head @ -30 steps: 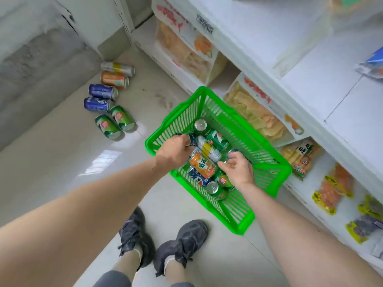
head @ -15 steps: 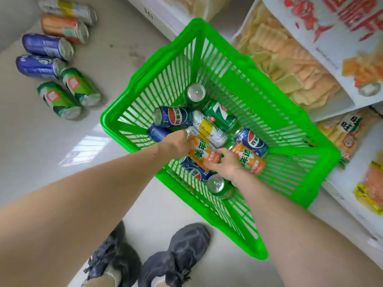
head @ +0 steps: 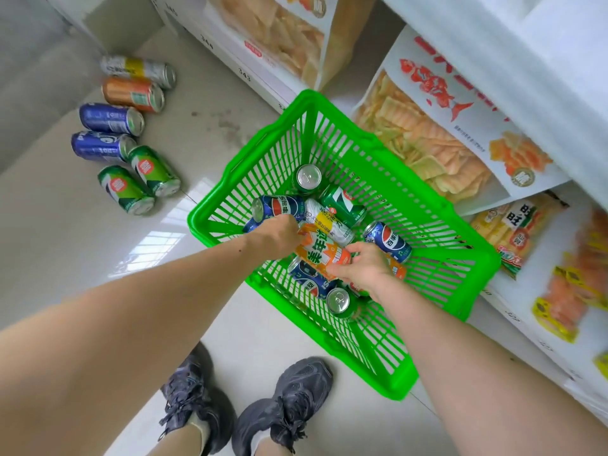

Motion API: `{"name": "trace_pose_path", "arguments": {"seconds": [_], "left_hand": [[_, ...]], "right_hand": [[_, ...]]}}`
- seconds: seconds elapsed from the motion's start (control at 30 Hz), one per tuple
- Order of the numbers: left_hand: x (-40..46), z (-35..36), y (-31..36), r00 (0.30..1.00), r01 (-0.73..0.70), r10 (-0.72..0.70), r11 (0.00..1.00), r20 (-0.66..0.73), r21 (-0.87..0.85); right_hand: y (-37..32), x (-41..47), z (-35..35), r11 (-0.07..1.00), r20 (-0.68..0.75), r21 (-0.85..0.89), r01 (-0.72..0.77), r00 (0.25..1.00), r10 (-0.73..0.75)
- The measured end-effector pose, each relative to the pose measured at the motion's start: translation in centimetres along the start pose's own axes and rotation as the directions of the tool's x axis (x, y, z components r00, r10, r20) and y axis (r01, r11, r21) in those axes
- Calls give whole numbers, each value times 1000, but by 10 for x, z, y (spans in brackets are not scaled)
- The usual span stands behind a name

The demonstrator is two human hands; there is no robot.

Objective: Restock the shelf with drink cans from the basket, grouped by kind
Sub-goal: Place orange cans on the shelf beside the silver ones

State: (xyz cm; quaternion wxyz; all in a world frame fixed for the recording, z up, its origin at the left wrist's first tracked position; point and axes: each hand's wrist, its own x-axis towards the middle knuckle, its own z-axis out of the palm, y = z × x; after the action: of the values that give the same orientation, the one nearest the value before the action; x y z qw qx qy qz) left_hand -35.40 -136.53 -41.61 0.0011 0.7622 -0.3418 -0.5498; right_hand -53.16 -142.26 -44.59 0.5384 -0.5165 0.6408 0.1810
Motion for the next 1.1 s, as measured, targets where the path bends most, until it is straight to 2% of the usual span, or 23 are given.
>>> {"name": "trace_pose_path", "arguments": {"seconds": [0.1, 0.2, 0.37, 0.57, 0.77, 1.1], "left_hand": [[-37, -27, 19, 998, -50, 49, 998, -40, -38], [-86, -59, 43, 991, -106, 92, 983, -97, -148], [-154, -104, 72, 959, -194, 132, 950, -250, -243], [-242, -155, 97, 926, -279, 204, 936, -317, -213], [-332, -206, 121, 897, -380, 316, 909, -308, -173], [-478, -268, 166, 839, -488, 466, 873, -283, -10]], "right_hand": [[-18, -25, -13, 1000, -36, 15, 22, 999, -22], [-33, -44, -30, 994, -21, 69, 79, 997, -78], [-98, -152, -61, 982, 1, 98, 159, 987, -160], [-138, -248, -87, 952, 32, 130, 277, 958, -284], [-174, -352, -113, 925, 40, 128, 359, 930, -366], [-200, -497, -139, 844, -110, 196, 499, 866, -487]]}}
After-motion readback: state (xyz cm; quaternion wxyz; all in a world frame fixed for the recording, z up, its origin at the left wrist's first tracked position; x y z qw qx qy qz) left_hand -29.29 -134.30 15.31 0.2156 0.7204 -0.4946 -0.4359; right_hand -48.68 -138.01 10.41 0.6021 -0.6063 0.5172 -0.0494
